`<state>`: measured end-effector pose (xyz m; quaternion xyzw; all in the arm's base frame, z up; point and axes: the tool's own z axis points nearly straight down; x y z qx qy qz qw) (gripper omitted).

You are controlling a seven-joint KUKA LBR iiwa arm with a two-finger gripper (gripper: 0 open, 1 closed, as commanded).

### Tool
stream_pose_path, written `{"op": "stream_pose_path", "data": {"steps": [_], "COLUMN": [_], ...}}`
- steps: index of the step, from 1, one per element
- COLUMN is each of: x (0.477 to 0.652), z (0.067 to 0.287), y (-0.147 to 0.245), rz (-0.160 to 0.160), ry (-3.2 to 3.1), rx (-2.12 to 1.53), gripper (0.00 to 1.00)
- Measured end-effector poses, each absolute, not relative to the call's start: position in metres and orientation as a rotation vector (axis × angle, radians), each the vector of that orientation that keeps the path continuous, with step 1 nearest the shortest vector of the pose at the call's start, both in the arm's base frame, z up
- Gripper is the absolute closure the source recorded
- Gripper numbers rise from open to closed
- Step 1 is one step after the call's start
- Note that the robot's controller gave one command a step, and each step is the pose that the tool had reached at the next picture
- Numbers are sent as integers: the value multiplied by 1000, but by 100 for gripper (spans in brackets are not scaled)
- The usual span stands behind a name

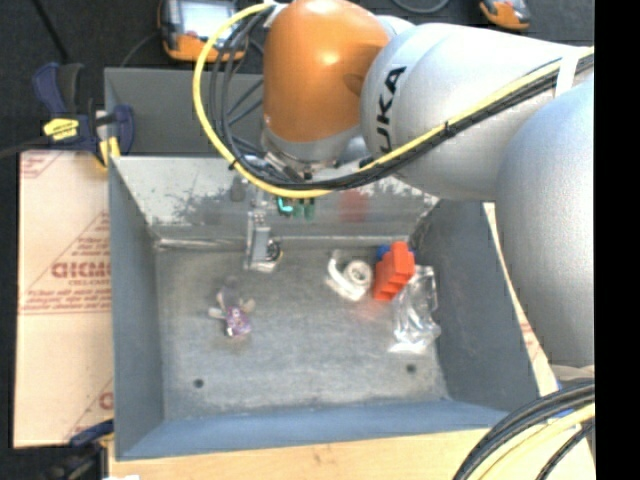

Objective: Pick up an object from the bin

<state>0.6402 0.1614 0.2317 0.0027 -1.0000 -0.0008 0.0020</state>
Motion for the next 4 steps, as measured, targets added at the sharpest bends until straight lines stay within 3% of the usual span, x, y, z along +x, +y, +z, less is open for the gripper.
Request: {"op": "stream_pose_path", "data": {"steps": [1, 2, 3, 4], "x": [609, 630, 563, 565], "z": [119, 89, 82, 70], "y": [81, 132, 129, 166], "rz": [3, -6, 1, 0], "ry": [-3094, -3097, -2959, -2814], "rx": [529, 561, 1055, 1410], "gripper": [0, 0, 0, 0]}}
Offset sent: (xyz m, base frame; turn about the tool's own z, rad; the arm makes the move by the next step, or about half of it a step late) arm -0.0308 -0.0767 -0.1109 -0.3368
